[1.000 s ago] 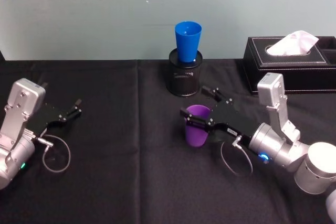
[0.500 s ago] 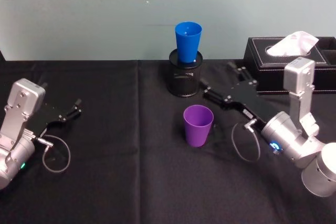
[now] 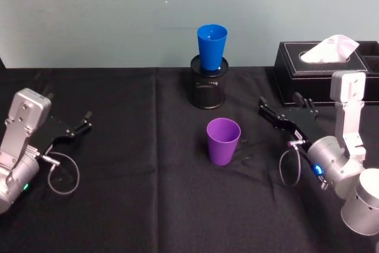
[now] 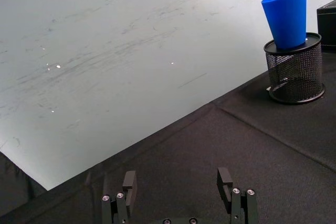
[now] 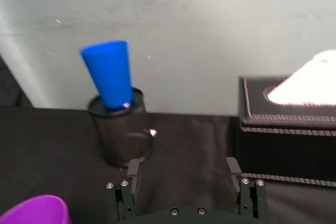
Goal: Pick up one cup with a gripper and tap it against the other cup.
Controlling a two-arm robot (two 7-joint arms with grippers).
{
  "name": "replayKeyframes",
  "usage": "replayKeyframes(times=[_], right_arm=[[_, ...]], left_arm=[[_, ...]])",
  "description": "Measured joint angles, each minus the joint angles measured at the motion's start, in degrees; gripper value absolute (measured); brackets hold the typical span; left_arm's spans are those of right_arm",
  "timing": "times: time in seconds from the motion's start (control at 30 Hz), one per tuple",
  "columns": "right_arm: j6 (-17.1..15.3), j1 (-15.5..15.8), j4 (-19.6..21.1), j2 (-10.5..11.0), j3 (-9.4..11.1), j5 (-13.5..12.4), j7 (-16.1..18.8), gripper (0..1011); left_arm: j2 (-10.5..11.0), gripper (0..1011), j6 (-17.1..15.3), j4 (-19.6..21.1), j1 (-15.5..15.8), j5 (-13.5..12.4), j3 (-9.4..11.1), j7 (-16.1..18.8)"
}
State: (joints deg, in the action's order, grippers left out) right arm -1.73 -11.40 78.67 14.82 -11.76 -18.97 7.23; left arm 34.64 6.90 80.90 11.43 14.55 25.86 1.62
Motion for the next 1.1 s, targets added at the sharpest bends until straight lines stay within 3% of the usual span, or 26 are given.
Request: replayKeyframes(times=[0.2,1.1], right_arm=[[-2.03,-0.12,-0.76,-0.98,0.78,0.6,-0.87,1004],[-2.21,-0.05,-0.69,-1.03,0.85,0.67,-0.85,1004]], left_arm=[[0.0,1000,0.0,0.0,0.0,0.0,0.0,0.0],[0.0,1000,0.0,0.0,0.0,0.0,0.0,0.0]])
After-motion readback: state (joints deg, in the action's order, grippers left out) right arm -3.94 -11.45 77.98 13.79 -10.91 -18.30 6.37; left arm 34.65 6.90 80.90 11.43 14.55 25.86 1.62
